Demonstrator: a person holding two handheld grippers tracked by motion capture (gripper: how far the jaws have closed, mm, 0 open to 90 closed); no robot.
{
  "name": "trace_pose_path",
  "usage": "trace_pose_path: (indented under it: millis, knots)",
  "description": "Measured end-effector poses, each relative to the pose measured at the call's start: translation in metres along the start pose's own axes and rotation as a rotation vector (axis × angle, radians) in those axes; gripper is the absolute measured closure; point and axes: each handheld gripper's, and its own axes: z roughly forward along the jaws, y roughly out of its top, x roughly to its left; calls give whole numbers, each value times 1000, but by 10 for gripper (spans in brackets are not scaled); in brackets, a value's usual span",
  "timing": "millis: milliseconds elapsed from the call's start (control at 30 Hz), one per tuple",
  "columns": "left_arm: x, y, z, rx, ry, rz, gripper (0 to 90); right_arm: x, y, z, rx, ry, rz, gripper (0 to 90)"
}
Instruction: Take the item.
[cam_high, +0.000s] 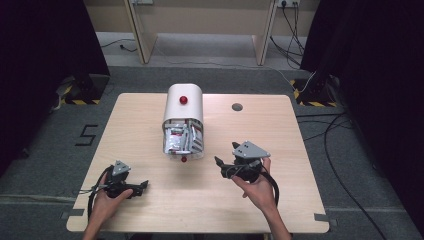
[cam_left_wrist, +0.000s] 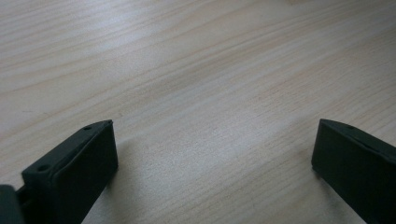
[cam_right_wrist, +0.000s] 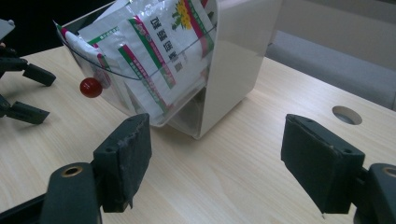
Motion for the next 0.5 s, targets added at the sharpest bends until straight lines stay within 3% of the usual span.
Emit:
trace_pose_path:
  millis: [500]
  knots:
    - [0, 0, 0, 0, 0, 0, 0, 4, 11, 3, -22, 12, -6, 258]
